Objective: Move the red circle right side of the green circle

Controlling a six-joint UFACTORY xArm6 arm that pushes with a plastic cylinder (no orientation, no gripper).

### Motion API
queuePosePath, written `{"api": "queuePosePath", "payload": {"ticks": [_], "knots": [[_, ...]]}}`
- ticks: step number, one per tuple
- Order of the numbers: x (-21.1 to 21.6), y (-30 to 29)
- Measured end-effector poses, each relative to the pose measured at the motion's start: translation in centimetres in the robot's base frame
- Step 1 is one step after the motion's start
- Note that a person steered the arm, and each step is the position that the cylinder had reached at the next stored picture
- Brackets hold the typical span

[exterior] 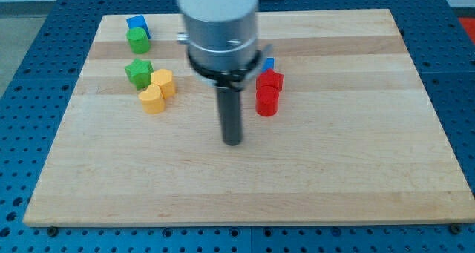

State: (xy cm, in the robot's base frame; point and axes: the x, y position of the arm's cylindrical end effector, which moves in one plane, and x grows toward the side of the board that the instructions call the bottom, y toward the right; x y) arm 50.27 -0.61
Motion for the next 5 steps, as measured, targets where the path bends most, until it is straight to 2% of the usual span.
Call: {"api": "queuePosePath", "payload": {"ticks": [2, 5], "knots": [[-2.7, 5.0], [-6.9, 3.7]]}}
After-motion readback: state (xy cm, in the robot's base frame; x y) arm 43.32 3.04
